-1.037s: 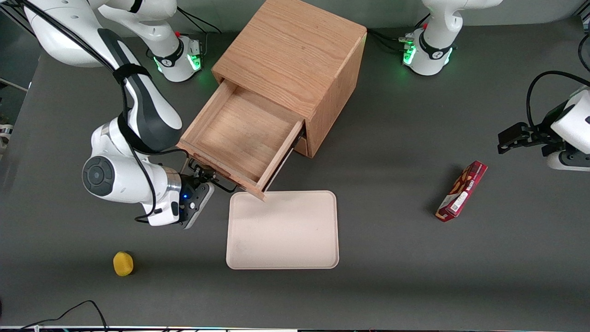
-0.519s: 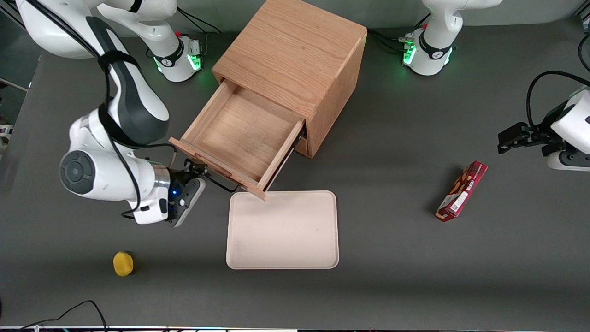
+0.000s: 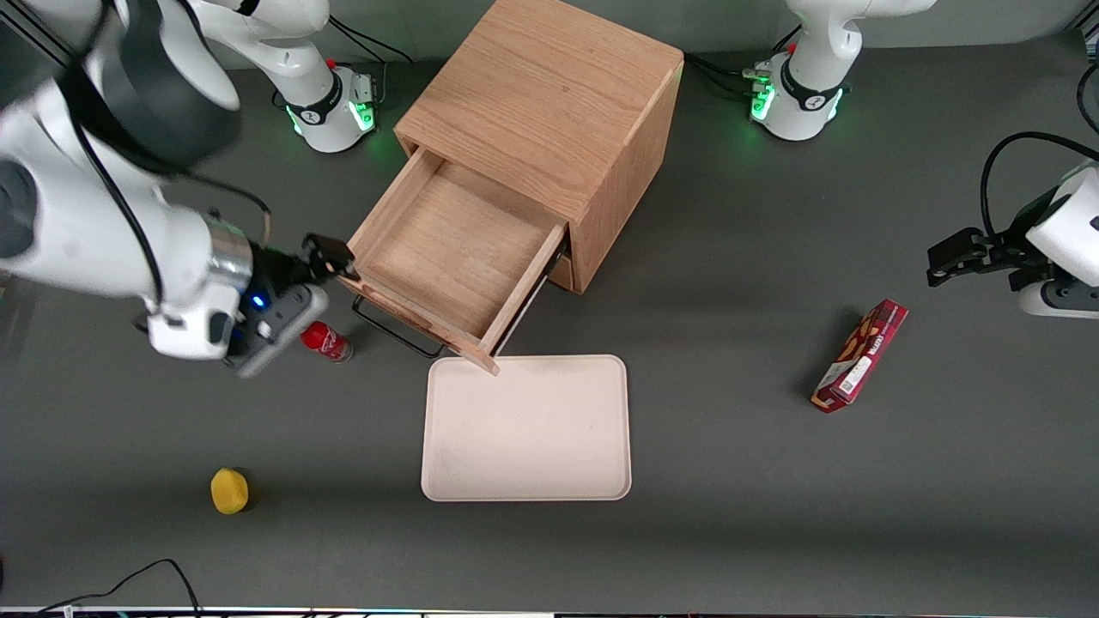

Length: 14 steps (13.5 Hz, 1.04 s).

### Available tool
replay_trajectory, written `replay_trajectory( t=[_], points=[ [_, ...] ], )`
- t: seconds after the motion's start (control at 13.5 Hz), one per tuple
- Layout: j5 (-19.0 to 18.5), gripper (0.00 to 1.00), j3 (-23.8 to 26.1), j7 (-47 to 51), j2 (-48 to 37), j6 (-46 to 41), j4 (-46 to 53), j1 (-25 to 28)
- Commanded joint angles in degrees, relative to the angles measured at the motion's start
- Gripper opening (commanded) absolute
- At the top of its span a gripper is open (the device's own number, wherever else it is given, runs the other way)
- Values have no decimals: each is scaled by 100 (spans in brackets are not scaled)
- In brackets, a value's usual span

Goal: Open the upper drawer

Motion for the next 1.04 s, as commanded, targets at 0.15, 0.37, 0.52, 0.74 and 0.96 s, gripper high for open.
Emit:
replay_trajectory(
  t=[0.15,0.37,0.52,0.74,0.96],
  points=[
    [46,100,-719,1287,-1201,-505,-711,-149],
    [-68,100,-1635,1288,-1317,-488,-1054,-140],
    [-86,100,-1769,1341,-1387,-471,-1344,-140],
    [-411,100,-1673,1831,-2131,483,-2649,-61],
    [-429,100,-1524,1877,-3081,1479,-4129,-61]
  ],
)
